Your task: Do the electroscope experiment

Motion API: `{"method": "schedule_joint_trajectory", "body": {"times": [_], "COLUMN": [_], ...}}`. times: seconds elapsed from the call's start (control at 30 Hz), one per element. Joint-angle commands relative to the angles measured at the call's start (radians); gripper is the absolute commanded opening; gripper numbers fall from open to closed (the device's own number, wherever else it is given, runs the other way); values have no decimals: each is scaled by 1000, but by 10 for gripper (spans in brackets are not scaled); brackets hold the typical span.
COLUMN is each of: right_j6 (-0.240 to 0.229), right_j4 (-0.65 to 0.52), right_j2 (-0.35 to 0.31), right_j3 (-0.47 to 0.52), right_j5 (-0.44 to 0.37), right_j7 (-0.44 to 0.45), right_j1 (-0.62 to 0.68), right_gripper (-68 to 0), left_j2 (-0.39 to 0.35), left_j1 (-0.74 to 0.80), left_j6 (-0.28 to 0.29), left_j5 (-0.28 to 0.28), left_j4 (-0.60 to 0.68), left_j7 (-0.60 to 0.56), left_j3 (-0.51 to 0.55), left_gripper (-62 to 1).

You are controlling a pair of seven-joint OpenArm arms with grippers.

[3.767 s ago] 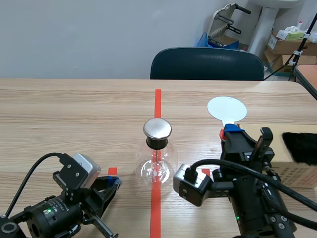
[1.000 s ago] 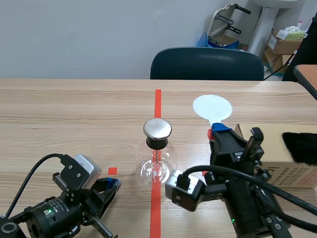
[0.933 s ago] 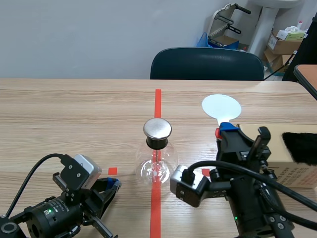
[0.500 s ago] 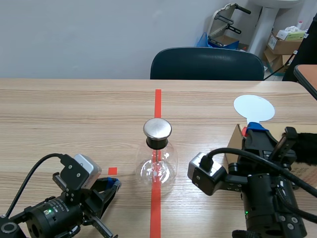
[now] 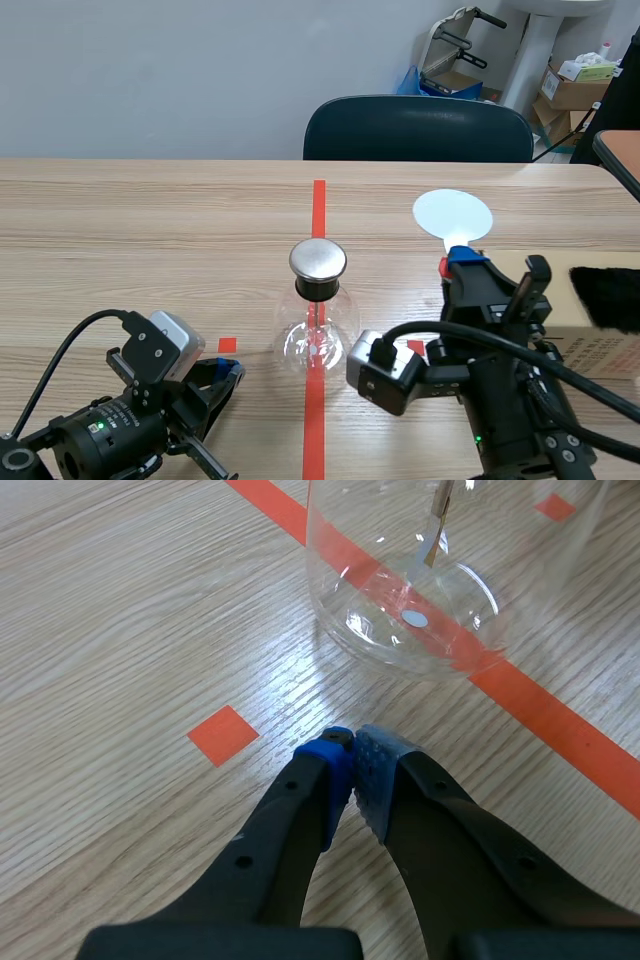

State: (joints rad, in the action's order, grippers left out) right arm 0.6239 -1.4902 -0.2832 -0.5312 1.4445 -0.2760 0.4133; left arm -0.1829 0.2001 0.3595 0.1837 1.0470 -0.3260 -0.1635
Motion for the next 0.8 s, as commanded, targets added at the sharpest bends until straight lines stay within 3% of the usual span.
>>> {"method": "schedule_joint_trajectory", "body": {"times": [0.0,0.47,0.77], "right_j6": [12,12,12], "right_j4": [-4,-4,-4], "right_j2": [-7,-7,-7], "right_j3": [3,3,3], "right_j5": [7,7,7], "right_j7": [36,450,500], "right_j1": [-11,-11,-11], "right_gripper": [-667,-667,-667], "left_j2": [4,5,5], "left_j1": [-1,-1,-1], "left_j6": [-3,-6,-6], "left_j5": [-6,-6,-6], "left_j4": [19,19,19], "left_j7": [-14,-15,-15], "left_j3": [-1,-1,-1], "left_gripper": [-567,-567,-567]}}
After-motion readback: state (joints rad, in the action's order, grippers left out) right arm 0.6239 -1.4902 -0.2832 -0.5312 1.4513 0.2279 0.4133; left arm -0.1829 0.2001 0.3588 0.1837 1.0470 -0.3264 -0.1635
